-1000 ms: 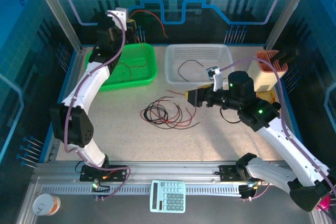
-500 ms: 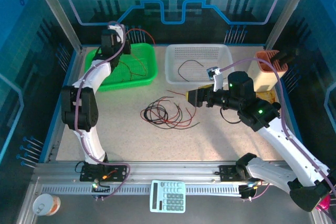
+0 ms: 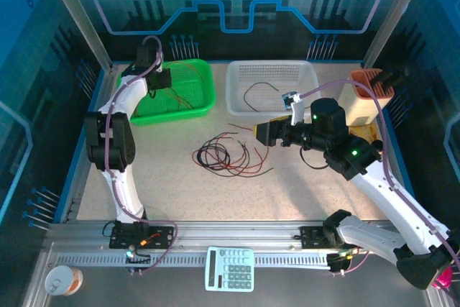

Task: Untangle the cables

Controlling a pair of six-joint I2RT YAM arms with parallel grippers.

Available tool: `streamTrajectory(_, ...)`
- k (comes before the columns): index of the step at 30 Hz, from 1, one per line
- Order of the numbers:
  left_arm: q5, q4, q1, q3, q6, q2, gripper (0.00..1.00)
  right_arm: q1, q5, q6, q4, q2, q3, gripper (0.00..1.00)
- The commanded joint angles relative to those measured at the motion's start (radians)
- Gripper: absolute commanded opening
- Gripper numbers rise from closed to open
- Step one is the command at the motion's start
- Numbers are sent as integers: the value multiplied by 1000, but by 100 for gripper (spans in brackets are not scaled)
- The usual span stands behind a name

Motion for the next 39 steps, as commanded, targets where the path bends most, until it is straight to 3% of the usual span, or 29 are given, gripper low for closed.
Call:
streamTrajectory(1, -45, -199, 28, 71, -31, 59, 0, 14, 8, 6, 5, -29, -7, 84)
streamTrajectory(10, -87, -364, 54, 266, -50, 216, 2, 29, 29, 6, -18, -50, -9, 84)
streamTrajectory(19, -96, -449, 75, 373, -51, 287, 47, 45, 61, -7, -42, -44, 1, 84)
streamTrajectory(25, -75, -413, 77, 355, -53, 213, 66, 50, 100, -17, -61, -29, -15, 84)
streamTrajectory(33, 47, -354, 76, 292, -122, 31, 82, 55, 200, 3, -90, 0, -94, 84)
streamTrajectory(36, 110, -310, 67, 226, -164, -73, 98, 56, 255, 38, -98, 2, -152, 84)
streamTrajectory(39, 164, -270, 49, 147, -203, -187, 99, 57, 288, 96, -86, 6, -233, 84)
